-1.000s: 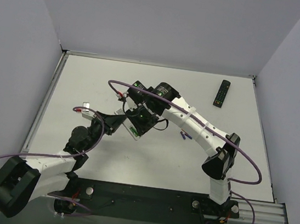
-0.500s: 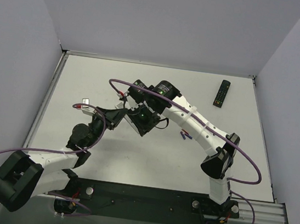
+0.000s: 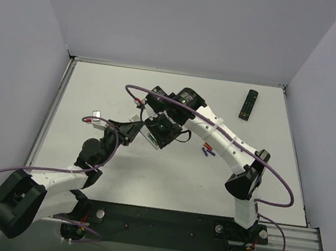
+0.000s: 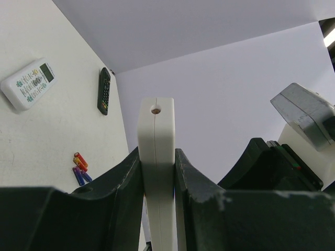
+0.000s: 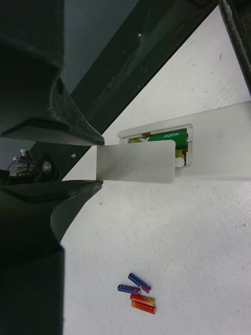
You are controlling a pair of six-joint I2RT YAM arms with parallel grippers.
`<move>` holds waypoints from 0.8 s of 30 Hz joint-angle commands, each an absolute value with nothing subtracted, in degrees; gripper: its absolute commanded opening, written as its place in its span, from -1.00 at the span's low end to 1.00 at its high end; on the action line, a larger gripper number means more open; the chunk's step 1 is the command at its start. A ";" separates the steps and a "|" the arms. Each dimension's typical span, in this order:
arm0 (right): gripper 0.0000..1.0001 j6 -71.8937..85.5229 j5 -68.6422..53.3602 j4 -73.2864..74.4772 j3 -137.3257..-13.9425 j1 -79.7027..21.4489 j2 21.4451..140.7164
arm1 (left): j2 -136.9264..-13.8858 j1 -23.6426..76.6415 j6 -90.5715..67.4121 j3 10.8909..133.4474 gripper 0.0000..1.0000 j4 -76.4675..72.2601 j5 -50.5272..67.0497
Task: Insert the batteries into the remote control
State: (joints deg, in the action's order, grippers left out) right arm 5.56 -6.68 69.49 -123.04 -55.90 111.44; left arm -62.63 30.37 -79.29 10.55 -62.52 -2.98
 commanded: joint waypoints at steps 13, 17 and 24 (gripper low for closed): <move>-1.00 7.29 -4.75 73.39 -124.72 -57.57 113.20 | -58.54 31.20 -79.54 14.15 -1.00 -58.62 -4.92; -1.00 7.56 -3.87 73.39 -124.72 -57.74 113.29 | -58.10 31.38 -79.63 14.15 -1.00 -58.45 -5.01; -1.00 7.73 -2.90 73.48 -124.63 -57.83 113.20 | -56.95 31.64 -79.63 14.15 -1.00 -57.48 -5.36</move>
State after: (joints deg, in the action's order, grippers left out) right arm 6.68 -5.48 70.11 -123.04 -57.47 113.27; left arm -58.81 31.20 -79.29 11.40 -55.16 -4.49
